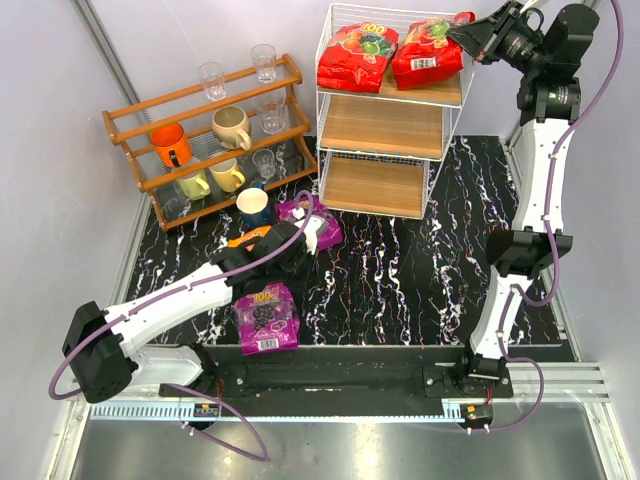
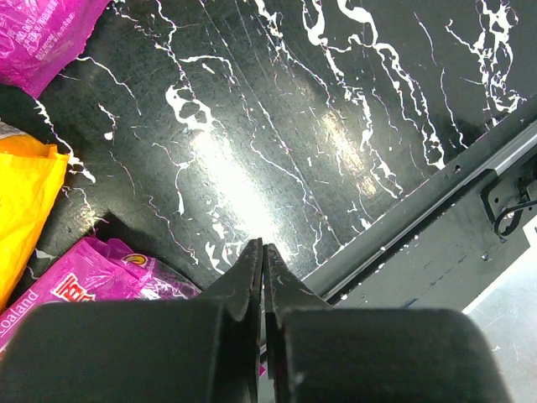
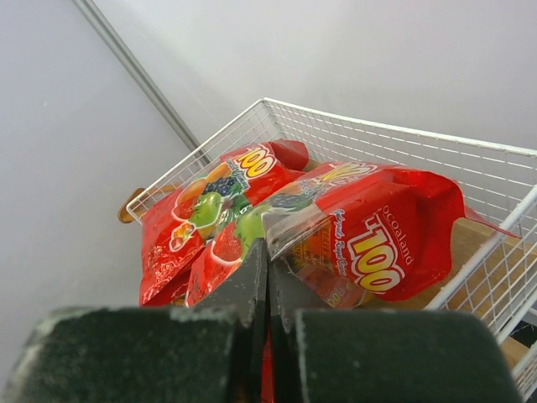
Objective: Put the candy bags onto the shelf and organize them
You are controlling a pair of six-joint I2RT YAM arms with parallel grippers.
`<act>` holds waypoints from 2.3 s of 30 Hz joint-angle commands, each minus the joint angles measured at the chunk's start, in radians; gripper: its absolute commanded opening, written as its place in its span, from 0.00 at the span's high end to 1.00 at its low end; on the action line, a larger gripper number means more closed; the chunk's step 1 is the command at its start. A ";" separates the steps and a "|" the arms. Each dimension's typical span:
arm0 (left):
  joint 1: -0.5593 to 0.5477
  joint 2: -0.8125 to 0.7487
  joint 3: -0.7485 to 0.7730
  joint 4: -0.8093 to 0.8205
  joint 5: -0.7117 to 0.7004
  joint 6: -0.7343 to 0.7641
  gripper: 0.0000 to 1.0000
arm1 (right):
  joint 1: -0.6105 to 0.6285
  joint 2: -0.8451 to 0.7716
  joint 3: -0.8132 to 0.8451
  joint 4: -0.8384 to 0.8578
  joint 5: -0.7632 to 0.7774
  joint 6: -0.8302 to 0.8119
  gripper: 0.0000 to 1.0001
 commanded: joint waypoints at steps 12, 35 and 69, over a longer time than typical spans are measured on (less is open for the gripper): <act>0.006 -0.034 0.018 0.035 0.015 -0.007 1.00 | 0.002 -0.150 0.046 0.174 -0.099 0.076 1.00; 0.007 -0.107 0.014 -0.037 -0.042 -0.009 1.00 | 0.008 -1.361 -1.551 -0.464 0.313 -0.216 1.00; 0.012 -0.227 -0.123 -0.045 -0.091 -0.036 1.00 | 1.053 -0.648 -1.614 -0.338 1.140 0.004 0.73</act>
